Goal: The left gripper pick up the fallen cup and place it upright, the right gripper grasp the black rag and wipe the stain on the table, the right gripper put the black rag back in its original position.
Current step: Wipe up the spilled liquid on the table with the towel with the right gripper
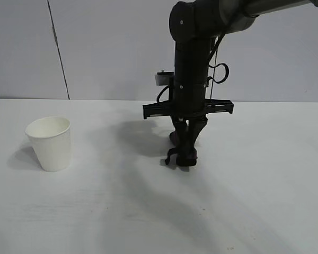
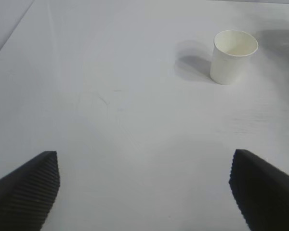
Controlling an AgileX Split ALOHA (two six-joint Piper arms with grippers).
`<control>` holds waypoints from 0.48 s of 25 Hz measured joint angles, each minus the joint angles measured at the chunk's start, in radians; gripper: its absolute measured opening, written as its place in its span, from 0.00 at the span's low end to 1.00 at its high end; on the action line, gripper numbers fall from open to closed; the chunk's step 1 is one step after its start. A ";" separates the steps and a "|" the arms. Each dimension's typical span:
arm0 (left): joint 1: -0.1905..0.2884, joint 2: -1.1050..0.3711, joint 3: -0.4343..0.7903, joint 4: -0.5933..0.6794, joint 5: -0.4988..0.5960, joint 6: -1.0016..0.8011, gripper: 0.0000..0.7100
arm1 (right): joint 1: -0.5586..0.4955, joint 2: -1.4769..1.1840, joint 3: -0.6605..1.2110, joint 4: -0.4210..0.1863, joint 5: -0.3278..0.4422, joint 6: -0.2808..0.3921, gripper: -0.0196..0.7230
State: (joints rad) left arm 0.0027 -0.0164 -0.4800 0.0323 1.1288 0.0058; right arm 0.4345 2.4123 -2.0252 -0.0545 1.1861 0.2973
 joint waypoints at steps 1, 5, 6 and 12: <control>0.000 0.000 0.000 0.000 0.000 0.000 0.97 | -0.005 0.000 0.000 -0.001 0.000 -0.001 0.15; 0.000 0.000 0.000 0.000 0.000 0.000 0.97 | -0.021 0.000 0.000 -0.018 0.003 -0.007 0.15; 0.000 0.000 0.000 0.000 0.000 0.000 0.97 | -0.024 0.000 0.000 -0.027 0.007 -0.009 0.15; 0.000 0.000 0.000 0.000 0.000 0.000 0.97 | -0.031 0.000 0.000 -0.063 0.027 -0.011 0.15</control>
State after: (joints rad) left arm 0.0027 -0.0164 -0.4800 0.0323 1.1288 0.0058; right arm 0.4038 2.4123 -2.0252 -0.1172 1.2132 0.2863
